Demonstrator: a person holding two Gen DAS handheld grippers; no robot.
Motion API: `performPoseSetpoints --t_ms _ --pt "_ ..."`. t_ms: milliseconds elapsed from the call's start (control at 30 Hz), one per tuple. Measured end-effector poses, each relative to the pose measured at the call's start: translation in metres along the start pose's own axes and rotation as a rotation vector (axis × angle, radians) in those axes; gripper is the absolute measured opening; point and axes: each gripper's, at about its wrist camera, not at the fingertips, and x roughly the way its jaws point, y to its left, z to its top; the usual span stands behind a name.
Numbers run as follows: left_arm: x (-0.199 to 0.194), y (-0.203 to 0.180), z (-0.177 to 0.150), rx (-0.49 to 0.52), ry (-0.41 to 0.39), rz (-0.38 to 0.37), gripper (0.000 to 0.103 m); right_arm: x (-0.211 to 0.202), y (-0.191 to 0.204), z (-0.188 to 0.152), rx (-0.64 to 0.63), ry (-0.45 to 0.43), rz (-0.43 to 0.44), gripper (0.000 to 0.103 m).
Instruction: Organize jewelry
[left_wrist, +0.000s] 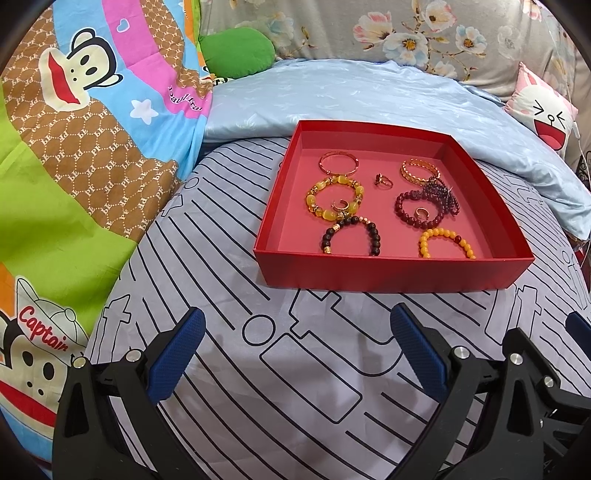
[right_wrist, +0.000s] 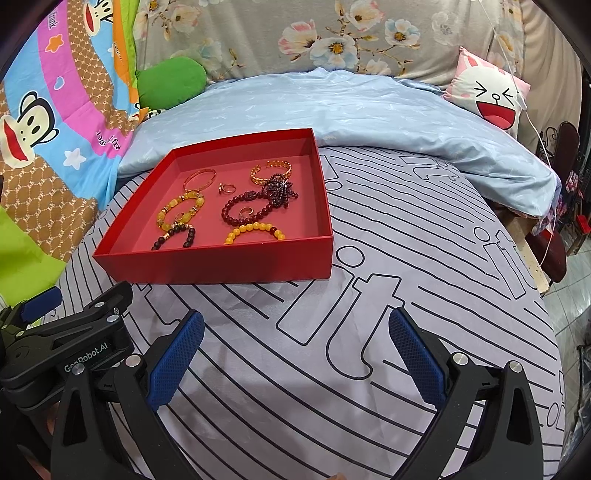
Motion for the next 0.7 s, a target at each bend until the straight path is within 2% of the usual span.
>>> performPoseSetpoints --t_ms 700 --pt "-0.0018 -0.0031 0.0023 0.011 -0.016 0.005 0.095 -0.0001 -0.0013 0.0007 0.005 0.000 0.000 0.097"
